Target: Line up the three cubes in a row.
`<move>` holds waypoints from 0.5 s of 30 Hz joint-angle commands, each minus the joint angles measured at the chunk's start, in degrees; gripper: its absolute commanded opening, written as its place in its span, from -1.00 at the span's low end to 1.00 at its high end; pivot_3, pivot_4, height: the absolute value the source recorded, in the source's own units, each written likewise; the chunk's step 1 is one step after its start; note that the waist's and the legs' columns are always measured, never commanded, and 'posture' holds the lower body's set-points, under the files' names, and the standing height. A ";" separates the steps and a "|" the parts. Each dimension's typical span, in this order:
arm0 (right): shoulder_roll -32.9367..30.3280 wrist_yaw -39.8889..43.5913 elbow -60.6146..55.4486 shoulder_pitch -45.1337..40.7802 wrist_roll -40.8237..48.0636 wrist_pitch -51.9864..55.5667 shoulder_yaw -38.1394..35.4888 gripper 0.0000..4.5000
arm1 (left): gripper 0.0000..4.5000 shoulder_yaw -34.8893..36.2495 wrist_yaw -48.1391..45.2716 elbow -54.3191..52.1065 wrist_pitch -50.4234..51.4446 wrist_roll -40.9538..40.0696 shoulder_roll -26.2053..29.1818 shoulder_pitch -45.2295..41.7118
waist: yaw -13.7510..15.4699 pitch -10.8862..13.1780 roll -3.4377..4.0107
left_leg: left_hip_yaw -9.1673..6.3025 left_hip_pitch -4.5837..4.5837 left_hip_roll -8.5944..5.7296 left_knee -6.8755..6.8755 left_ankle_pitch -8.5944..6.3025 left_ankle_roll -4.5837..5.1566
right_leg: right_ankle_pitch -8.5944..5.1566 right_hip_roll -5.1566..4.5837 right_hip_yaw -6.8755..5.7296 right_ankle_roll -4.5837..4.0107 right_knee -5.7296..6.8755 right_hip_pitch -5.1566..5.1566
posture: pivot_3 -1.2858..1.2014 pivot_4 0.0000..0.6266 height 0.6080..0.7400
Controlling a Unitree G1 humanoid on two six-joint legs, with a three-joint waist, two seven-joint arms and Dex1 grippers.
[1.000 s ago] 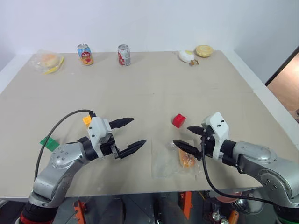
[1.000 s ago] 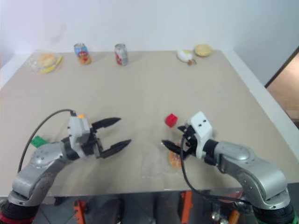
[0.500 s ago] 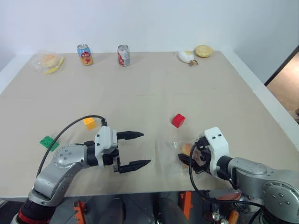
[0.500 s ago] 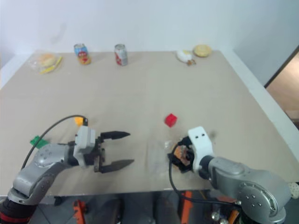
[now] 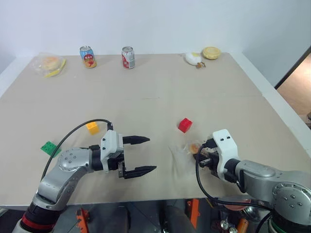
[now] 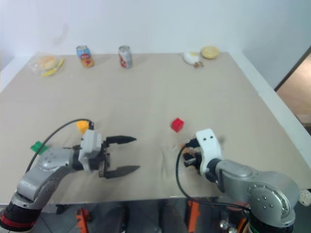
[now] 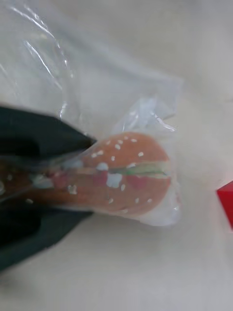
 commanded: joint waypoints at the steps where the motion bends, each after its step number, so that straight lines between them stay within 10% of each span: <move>1: -10.91 8.73 0.24 -1.96 7.34 -0.10 0.03 -0.98 | 1.00 -0.45 0.28 0.34 -0.99 0.37 -1.31 -2.36 | 0.06 0.09 0.15 | 0.00 -0.02 -0.02 0.01 0.00 0.00 | 0.00 -0.01 0.01 0.00 -0.01 0.00 | 0.03 -0.52 1.00; 8: -26.63 18.94 8.78 -3.11 4.60 -3.80 -6.37 -0.98 | 1.00 -2.04 2.60 4.21 -0.88 1.79 -6.29 -8.06 | 0.11 0.14 0.10 | 0.02 -0.19 -0.13 0.09 -0.04 0.14 | 0.06 -0.01 0.13 0.32 -0.17 0.05 | 0.03 -0.52 1.00; 15: -19.89 9.43 20.17 -4.03 -13.60 -14.21 -6.29 -0.98 | 1.00 -4.01 6.84 11.03 -2.51 5.70 -13.93 -15.00 | 0.09 0.14 0.07 | 0.09 -0.18 -0.12 0.10 -0.06 0.17 | 0.14 0.02 0.21 0.47 -0.20 0.04 | 0.03 -0.52 1.00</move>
